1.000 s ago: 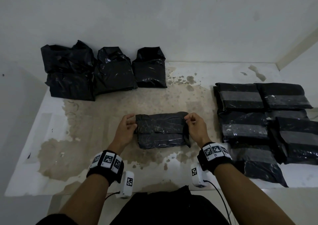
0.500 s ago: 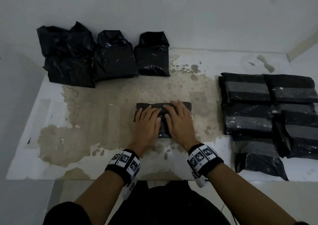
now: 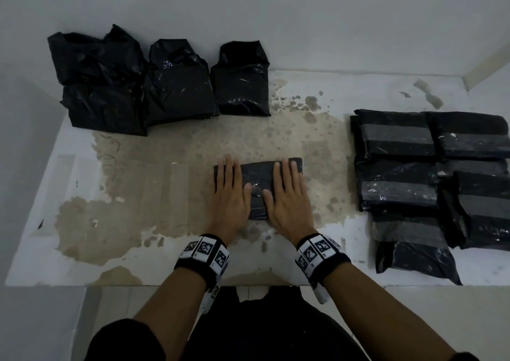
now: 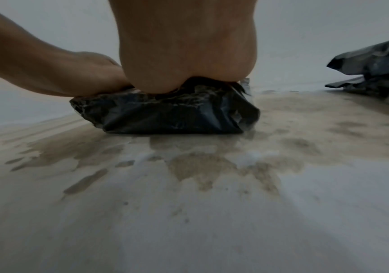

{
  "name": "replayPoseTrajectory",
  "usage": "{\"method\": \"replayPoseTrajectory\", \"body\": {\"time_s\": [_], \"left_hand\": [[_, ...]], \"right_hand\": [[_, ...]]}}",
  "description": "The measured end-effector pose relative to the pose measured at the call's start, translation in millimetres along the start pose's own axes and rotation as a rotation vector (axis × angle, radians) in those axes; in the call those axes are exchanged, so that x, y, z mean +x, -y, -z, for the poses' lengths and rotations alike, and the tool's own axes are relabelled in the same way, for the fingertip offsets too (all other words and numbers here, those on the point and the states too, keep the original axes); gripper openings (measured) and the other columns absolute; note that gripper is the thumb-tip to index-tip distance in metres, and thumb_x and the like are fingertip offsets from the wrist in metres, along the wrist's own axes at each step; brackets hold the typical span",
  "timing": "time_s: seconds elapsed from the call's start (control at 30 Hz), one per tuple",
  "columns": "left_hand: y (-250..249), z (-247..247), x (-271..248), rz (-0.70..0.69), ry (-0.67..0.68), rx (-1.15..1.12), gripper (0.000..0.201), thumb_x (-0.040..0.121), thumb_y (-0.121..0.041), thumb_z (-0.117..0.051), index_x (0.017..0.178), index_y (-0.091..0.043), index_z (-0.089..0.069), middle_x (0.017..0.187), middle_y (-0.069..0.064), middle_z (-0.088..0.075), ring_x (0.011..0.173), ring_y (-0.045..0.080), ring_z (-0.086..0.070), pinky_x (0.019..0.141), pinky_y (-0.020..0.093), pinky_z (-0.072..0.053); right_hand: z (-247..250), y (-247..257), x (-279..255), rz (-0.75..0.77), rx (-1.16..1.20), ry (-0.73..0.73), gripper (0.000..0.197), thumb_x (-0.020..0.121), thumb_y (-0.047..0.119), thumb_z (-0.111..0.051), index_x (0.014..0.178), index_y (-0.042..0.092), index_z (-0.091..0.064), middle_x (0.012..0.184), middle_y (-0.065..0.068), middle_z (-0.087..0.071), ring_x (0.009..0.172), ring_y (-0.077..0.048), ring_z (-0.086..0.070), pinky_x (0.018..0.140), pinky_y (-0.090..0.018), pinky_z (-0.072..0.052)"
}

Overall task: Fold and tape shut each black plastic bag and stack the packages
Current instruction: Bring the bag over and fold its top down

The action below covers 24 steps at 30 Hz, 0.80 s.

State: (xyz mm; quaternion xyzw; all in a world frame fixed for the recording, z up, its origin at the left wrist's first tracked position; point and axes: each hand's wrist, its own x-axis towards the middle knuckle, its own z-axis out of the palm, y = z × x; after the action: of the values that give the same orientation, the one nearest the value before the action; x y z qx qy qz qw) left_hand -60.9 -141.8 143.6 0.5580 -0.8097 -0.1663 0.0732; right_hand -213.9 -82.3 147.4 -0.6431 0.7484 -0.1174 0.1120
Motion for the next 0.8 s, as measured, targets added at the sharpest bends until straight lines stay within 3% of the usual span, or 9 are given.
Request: {"method": "replayPoseTrajectory", "body": {"time_s": [0.13, 0.23, 0.27, 0.37, 0.5, 0.6, 0.67, 0.73, 0.8], "left_hand": [[2, -1, -2, 0.096, -0.004, -0.172, 0.065, 0.106, -0.036, -0.016, 0.157, 0.003, -0.007, 0.167, 0.019, 0.004, 0.155, 0.03, 0.002, 0.126, 0.044, -0.01], [3, 2, -6, 0.275, -0.01, -0.408, 0.066, 0.109, -0.032, -0.027, 0.159, -0.005, 0.006, 0.168, 0.013, 0.004, 0.149, 0.034, -0.025, 0.117, 0.042, -0.033], [5, 4, -8, 0.3, -0.009, -0.46, 0.067, 0.109, -0.033, -0.027, 0.159, -0.008, 0.009, 0.169, 0.011, 0.001, 0.147, 0.034, -0.029, 0.116, 0.041, -0.035], [14, 7, -10, 0.256, -0.002, -0.511, 0.062, 0.109, -0.031, -0.027, 0.16, -0.01, 0.002, 0.168, 0.009, -0.008, 0.152, 0.026, -0.018, 0.124, 0.041, -0.018], [31, 8, -7, 0.257, 0.046, -0.518, 0.057, 0.11, -0.032, -0.024, 0.161, -0.012, -0.008, 0.168, 0.007, -0.011, 0.155, 0.022, -0.01, 0.126, 0.039, -0.005], [34, 8, -3, 0.237, 0.057, -0.452, 0.057, 0.109, -0.034, -0.023, 0.16, -0.012, -0.013, 0.167, 0.011, -0.016, 0.154, 0.025, -0.01, 0.126, 0.04, -0.002], [32, 11, 0, 0.211, 0.057, -0.413, 0.055, 0.109, -0.033, -0.023, 0.159, -0.011, -0.015, 0.166, 0.014, -0.016, 0.155, 0.027, -0.008, 0.126, 0.04, 0.001], [29, 16, 3, 0.202, 0.074, -0.392, 0.055, 0.11, -0.032, -0.024, 0.159, -0.011, -0.015, 0.166, 0.015, -0.013, 0.155, 0.027, -0.003, 0.126, 0.04, 0.004], [30, 20, 5, 0.196, 0.092, -0.378, 0.055, 0.11, -0.032, -0.025, 0.159, -0.012, -0.015, 0.167, 0.014, -0.012, 0.155, 0.027, -0.001, 0.124, 0.038, 0.006]], "right_hand": [[-4, -14, -6, -0.128, 0.233, -0.008, 0.068, 0.107, 0.047, -0.014, 0.162, 0.01, -0.002, 0.169, -0.019, -0.005, 0.155, -0.031, -0.014, 0.123, -0.047, -0.026], [-4, -16, -8, -0.145, 0.25, -0.009, 0.07, 0.105, 0.05, -0.011, 0.162, 0.009, -0.004, 0.169, -0.013, -0.009, 0.156, -0.026, -0.012, 0.126, -0.043, -0.016], [-2, -16, -8, -0.171, 0.274, 0.001, 0.073, 0.104, 0.051, -0.009, 0.162, 0.008, -0.005, 0.169, -0.011, -0.01, 0.156, -0.025, -0.011, 0.127, -0.042, -0.012], [0, -19, -10, -0.222, 0.303, 0.027, 0.079, 0.1, 0.058, -0.004, 0.162, 0.009, -0.009, 0.168, -0.011, -0.016, 0.156, -0.026, -0.011, 0.127, -0.044, -0.009], [-1, -30, -16, -0.221, 0.24, -0.022, 0.086, 0.099, 0.065, 0.001, 0.16, 0.008, -0.021, 0.163, -0.016, -0.026, 0.151, -0.032, -0.023, 0.12, -0.053, -0.026], [4, -31, -22, -0.24, 0.154, 0.014, 0.09, 0.097, 0.067, 0.003, 0.159, 0.006, -0.022, 0.166, -0.018, -0.022, 0.154, -0.032, -0.016, 0.125, -0.051, -0.016], [14, -26, -20, -0.256, 0.097, -0.067, 0.087, 0.1, 0.065, -0.003, 0.156, 0.004, -0.028, 0.164, -0.021, -0.023, 0.154, -0.035, -0.016, 0.125, -0.052, -0.013], [22, -19, -15, -0.151, 0.065, -0.144, 0.076, 0.103, 0.061, -0.018, 0.157, 0.008, -0.03, 0.164, -0.02, -0.024, 0.153, -0.036, -0.018, 0.125, -0.051, -0.012], [21, -11, -10, 0.075, 0.007, -0.106, 0.07, 0.103, 0.059, -0.029, 0.158, 0.017, -0.031, 0.164, -0.016, -0.025, 0.154, -0.035, -0.018, 0.125, -0.051, -0.013]]}}
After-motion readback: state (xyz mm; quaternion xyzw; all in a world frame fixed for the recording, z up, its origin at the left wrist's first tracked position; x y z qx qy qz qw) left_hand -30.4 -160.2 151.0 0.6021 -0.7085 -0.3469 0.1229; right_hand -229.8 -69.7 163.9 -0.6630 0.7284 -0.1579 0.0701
